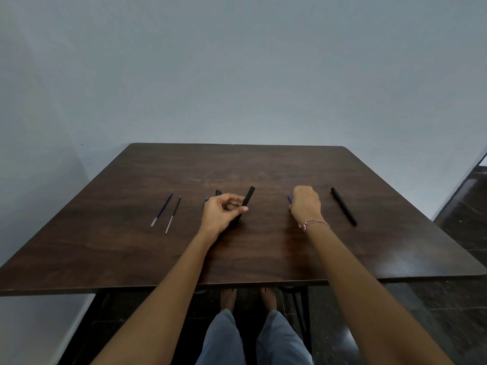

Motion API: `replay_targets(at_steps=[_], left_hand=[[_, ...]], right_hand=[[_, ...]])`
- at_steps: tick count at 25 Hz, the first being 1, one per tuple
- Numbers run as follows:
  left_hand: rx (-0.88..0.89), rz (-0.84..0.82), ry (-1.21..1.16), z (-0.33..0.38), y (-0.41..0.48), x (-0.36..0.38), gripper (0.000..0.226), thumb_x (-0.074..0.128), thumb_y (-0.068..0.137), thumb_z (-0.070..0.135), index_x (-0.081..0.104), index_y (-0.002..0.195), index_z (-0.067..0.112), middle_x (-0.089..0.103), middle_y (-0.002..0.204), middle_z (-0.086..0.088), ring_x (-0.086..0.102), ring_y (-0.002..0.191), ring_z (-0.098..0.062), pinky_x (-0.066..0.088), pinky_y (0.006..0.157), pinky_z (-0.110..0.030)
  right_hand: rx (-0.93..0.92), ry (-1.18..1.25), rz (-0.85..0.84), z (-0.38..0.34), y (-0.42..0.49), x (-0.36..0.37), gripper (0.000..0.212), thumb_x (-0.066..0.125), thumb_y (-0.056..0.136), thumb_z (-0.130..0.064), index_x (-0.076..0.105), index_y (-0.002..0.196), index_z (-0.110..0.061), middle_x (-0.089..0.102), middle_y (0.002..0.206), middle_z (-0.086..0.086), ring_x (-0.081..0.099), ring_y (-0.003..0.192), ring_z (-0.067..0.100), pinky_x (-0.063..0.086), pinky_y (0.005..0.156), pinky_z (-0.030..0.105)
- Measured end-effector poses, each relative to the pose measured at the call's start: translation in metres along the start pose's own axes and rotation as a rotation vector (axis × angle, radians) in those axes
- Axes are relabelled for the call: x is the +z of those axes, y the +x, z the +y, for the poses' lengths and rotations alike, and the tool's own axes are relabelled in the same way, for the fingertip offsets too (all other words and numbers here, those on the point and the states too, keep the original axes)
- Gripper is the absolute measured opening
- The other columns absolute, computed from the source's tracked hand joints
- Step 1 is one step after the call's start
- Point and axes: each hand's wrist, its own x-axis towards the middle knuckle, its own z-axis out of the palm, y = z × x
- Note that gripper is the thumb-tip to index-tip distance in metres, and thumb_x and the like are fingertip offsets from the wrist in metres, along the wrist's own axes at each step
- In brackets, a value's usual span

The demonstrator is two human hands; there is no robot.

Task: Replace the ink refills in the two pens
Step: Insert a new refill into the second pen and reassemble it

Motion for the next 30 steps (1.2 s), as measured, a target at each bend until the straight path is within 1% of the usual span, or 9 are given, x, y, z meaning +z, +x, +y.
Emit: replay_targets(at_steps=[4, 7, 12, 16, 18, 20, 22, 27, 30], left_hand=[[0.0, 0.018, 0.016, 0.0, -0.001, 0.0, 0.023, 0.082, 0.07, 0.015, 0.073, 0.088, 0.026, 0.071, 0.083, 0.005, 0.064, 0.073, -0.004, 0.053, 0.073, -0.021], [-0.006, 0.019, 0.038, 0.0, -0.001, 0.0, 0.023, 0.082, 0.071, 0.014, 0.073, 0.09, 0.024, 0.071, 0.085, 0.006, 0.064, 0.076, -0.001, 0.051, 0.072, -0.016], [0.018, 0.035, 0.054, 0.003, -0.002, 0.001, 0.023, 0.082, 0.07, 0.011, 0.073, 0.088, 0.023, 0.069, 0.08, 0.011, 0.061, 0.069, 0.008, 0.048, 0.066, -0.008], [0.022, 0.032, 0.064, 0.003, -0.003, 0.001, 0.023, 0.082, 0.07, 0.01, 0.074, 0.087, 0.023, 0.07, 0.08, 0.01, 0.061, 0.069, 0.004, 0.048, 0.066, -0.008], [0.018, 0.031, 0.073, 0.003, -0.003, 0.001, 0.023, 0.082, 0.07, 0.01, 0.074, 0.089, 0.022, 0.07, 0.079, 0.01, 0.061, 0.068, 0.006, 0.047, 0.064, -0.007], [0.017, 0.026, 0.086, 0.004, -0.003, 0.002, 0.024, 0.082, 0.07, 0.01, 0.074, 0.089, 0.022, 0.069, 0.079, 0.011, 0.06, 0.067, 0.009, 0.047, 0.064, -0.006], [0.028, 0.026, 0.104, 0.004, -0.004, 0.002, 0.024, 0.082, 0.07, 0.01, 0.074, 0.089, 0.022, 0.069, 0.079, 0.012, 0.06, 0.067, 0.008, 0.047, 0.064, -0.007], [0.033, 0.028, 0.105, 0.005, -0.005, 0.002, 0.024, 0.082, 0.069, 0.009, 0.075, 0.088, 0.022, 0.069, 0.078, 0.012, 0.06, 0.067, 0.008, 0.047, 0.063, -0.006], [0.021, 0.026, 0.1, 0.004, -0.004, 0.003, 0.024, 0.082, 0.069, 0.008, 0.075, 0.089, 0.02, 0.069, 0.079, 0.011, 0.06, 0.066, 0.008, 0.047, 0.062, -0.006]], right_hand=[[0.0, -0.031, 0.027, -0.01, -0.003, 0.005, 0.026, 0.048, 0.084, 0.012, 0.064, 0.103, 0.003, 0.063, 0.114, 0.022, 0.061, 0.107, 0.038, 0.05, 0.085, 0.038], [0.018, 0.05, 0.007, -0.01, -0.001, 0.008, 0.02, 0.052, 0.087, 0.006, 0.064, 0.102, 0.002, 0.064, 0.113, 0.022, 0.061, 0.106, 0.038, 0.051, 0.084, 0.038], [0.181, 0.515, 0.044, -0.008, 0.0, 0.017, 0.026, 0.067, 0.081, -0.013, 0.071, 0.104, -0.002, 0.071, 0.101, 0.018, 0.065, 0.1, 0.033, 0.051, 0.083, 0.034], [0.266, 0.983, 0.034, -0.013, -0.004, 0.03, 0.027, 0.065, 0.083, -0.01, 0.071, 0.109, -0.003, 0.073, 0.1, 0.012, 0.068, 0.087, 0.022, 0.057, 0.079, 0.033], [0.331, 1.169, 0.012, -0.017, -0.003, 0.032, 0.024, 0.065, 0.085, -0.008, 0.071, 0.108, -0.005, 0.072, 0.098, 0.009, 0.065, 0.078, 0.016, 0.056, 0.067, 0.028], [0.344, 1.333, -0.013, -0.02, -0.004, 0.031, 0.023, 0.066, 0.085, -0.005, 0.07, 0.108, -0.008, 0.071, 0.097, 0.006, 0.065, 0.077, 0.012, 0.05, 0.059, 0.019], [0.315, 1.521, -0.023, -0.021, -0.008, 0.031, 0.024, 0.066, 0.085, -0.001, 0.067, 0.108, -0.009, 0.071, 0.093, 0.004, 0.067, 0.079, 0.011, 0.052, 0.06, 0.018], [0.236, 1.736, 0.087, -0.016, -0.014, 0.035, 0.034, 0.068, 0.084, 0.0, 0.061, 0.114, -0.015, 0.072, 0.087, 0.0, 0.068, 0.075, 0.006, 0.055, 0.066, 0.018], [0.201, 1.818, 0.148, -0.015, -0.013, 0.034, 0.04, 0.069, 0.082, 0.0, 0.059, 0.118, -0.013, 0.07, 0.078, -0.002, 0.064, 0.063, 0.004, 0.054, 0.065, 0.019]])
